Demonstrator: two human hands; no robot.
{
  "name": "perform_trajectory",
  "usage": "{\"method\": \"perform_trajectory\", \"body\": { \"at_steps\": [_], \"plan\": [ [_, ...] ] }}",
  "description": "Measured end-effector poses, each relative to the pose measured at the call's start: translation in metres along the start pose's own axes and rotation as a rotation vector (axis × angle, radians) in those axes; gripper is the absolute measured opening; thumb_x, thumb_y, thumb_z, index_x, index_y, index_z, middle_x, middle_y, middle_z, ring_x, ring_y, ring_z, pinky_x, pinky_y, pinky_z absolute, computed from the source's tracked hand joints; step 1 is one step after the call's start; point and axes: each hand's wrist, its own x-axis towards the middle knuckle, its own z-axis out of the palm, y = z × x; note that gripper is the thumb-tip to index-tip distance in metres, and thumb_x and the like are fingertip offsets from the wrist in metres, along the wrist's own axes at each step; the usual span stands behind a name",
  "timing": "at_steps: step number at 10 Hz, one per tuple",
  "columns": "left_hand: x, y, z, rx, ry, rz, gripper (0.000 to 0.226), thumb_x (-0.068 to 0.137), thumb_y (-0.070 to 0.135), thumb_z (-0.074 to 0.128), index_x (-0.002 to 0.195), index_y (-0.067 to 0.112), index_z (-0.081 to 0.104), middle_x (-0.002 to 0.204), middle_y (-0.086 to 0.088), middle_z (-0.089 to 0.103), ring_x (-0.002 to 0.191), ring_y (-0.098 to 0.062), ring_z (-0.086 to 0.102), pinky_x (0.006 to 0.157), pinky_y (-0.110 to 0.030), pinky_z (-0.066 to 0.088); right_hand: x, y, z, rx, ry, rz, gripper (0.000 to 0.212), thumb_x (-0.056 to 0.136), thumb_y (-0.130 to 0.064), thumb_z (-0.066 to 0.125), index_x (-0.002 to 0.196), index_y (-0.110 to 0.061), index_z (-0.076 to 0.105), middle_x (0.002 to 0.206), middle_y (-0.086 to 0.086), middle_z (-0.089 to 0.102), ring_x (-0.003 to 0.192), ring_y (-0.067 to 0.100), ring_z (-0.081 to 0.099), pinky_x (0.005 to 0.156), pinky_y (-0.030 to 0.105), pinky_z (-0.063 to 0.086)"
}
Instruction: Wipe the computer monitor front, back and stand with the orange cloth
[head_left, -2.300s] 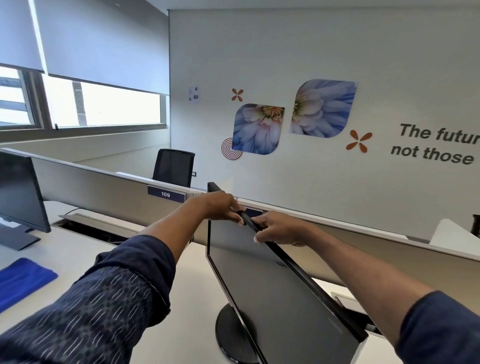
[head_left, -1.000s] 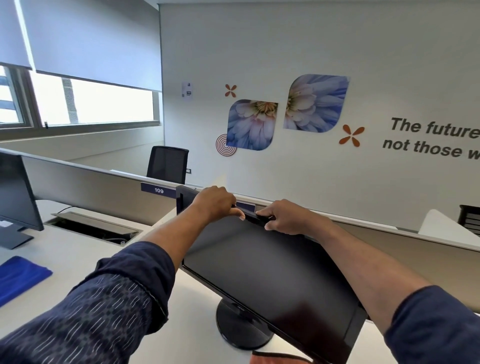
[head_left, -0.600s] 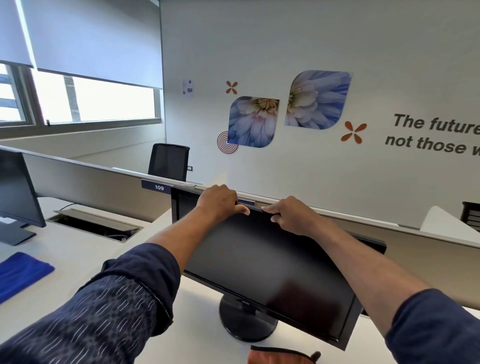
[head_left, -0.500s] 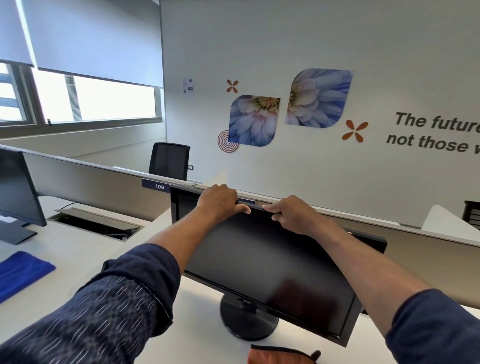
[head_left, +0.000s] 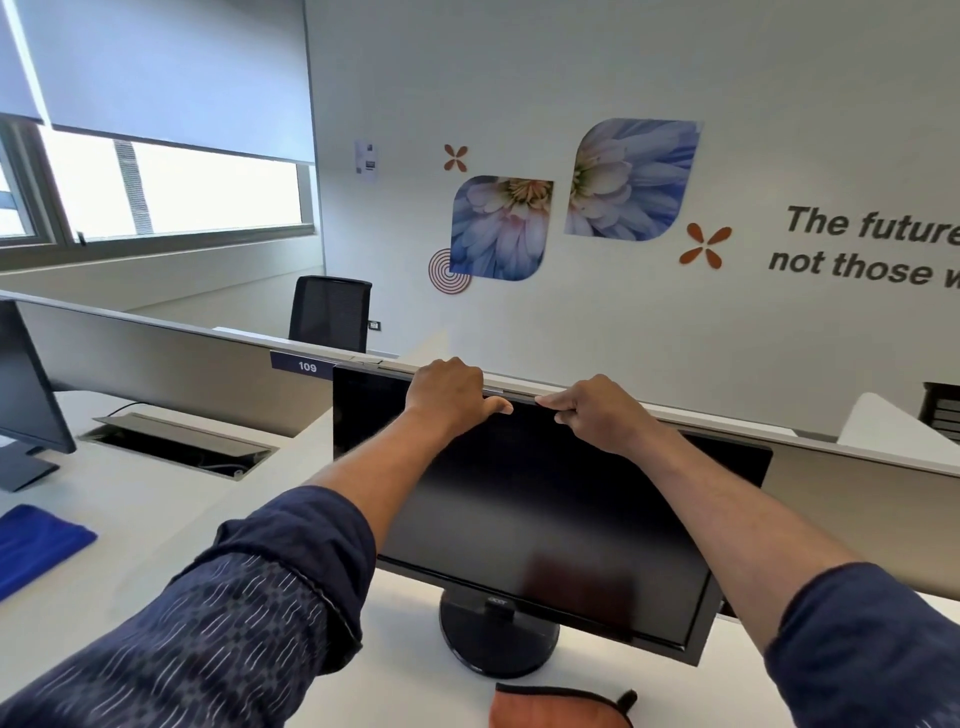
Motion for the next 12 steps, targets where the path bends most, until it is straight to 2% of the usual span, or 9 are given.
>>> {"method": "perform_trajectory", "body": {
  "at_steps": [4,6,7,8,9,10,11,12],
  "plan": [
    [0.007,0.006,0.006,0.017,0.018,-0.034,0.071,0.078,0.081,0.045,0.092,0.015,0.070,0.091,-0.005,0.069,0.088,-0.025,0.064,0.069,-0.033,0.041,0.004,0.006,0.004,0.032,0.072,0.015,0.035,0.091,-0.006,0.057,0.121,-0.021,0.067,0.118,0.003,0.069,0.111,0.020,0.064,0.100,0.027,0.047],
    [0.004,0.007,0.013,0.014,0.032,-0.043,0.073,0.077,0.083,0.042,0.087,0.015,0.068,0.086,-0.003,0.068,0.084,-0.023,0.064,0.068,-0.032,0.043,0.000,0.006,0.006,0.027,0.082,0.028,0.036,0.092,-0.007,0.055,0.122,-0.022,0.067,0.115,0.005,0.071,0.107,0.023,0.065,0.097,0.033,0.049],
    [0.000,0.008,0.016,0.025,0.055,-0.038,0.074,0.080,0.082,0.038,0.089,0.015,0.070,0.086,-0.003,0.068,0.082,-0.023,0.065,0.066,-0.031,0.043,-0.004,0.002,0.007,0.019,0.095,0.036,0.037,0.092,-0.007,0.053,0.123,-0.023,0.066,0.114,0.007,0.071,0.104,0.025,0.066,0.094,0.034,0.050],
    [-0.009,0.011,0.024,-0.036,0.122,-0.027,0.066,0.087,0.073,0.039,0.102,0.016,0.067,0.098,-0.004,0.069,0.091,-0.024,0.065,0.070,-0.033,0.047,-0.008,0.000,0.010,-0.010,0.117,0.041,0.039,0.092,-0.008,0.051,0.124,-0.026,0.066,0.113,0.006,0.072,0.103,0.028,0.065,0.091,0.037,0.052],
    [-0.024,0.010,0.040,-0.114,0.088,0.015,0.069,0.095,0.062,0.036,0.140,0.010,0.043,0.141,-0.015,0.048,0.133,-0.029,0.043,0.104,-0.040,0.042,-0.012,0.001,0.015,-0.061,0.130,0.039,0.040,0.092,-0.009,0.049,0.124,-0.028,0.065,0.108,0.008,0.073,0.098,0.031,0.065,0.085,0.040,0.053],
    [-0.042,0.015,0.058,-0.171,0.092,0.028,0.081,0.096,0.057,0.038,0.152,0.002,0.018,0.158,-0.024,0.016,0.148,-0.035,0.011,0.121,-0.044,0.015,-0.023,-0.006,0.024,-0.159,0.231,-0.047,0.033,0.090,-0.006,0.050,0.116,-0.017,0.067,0.106,0.008,0.070,0.099,0.033,0.064,0.082,0.041,0.053],
    [-0.070,0.025,0.065,-0.208,0.211,0.120,0.079,0.092,0.049,0.053,0.149,0.001,0.028,0.156,-0.027,0.019,0.146,-0.039,0.016,0.118,-0.050,0.019,-0.044,-0.018,0.033,-0.178,0.519,-0.208,0.034,0.080,0.001,0.057,0.112,-0.005,0.067,0.113,0.011,0.068,0.106,0.030,0.062,0.093,0.039,0.052],
    [-0.113,0.045,0.095,-0.183,0.226,0.353,0.073,0.091,0.048,0.049,0.148,0.005,0.032,0.155,-0.025,0.022,0.145,-0.037,0.020,0.117,-0.051,0.021,-0.083,-0.028,0.082,-0.082,0.652,-0.285,0.035,0.079,0.001,0.057,0.112,-0.001,0.069,0.117,0.014,0.067,0.111,0.026,0.061,0.101,0.038,0.048]
  ]
}}
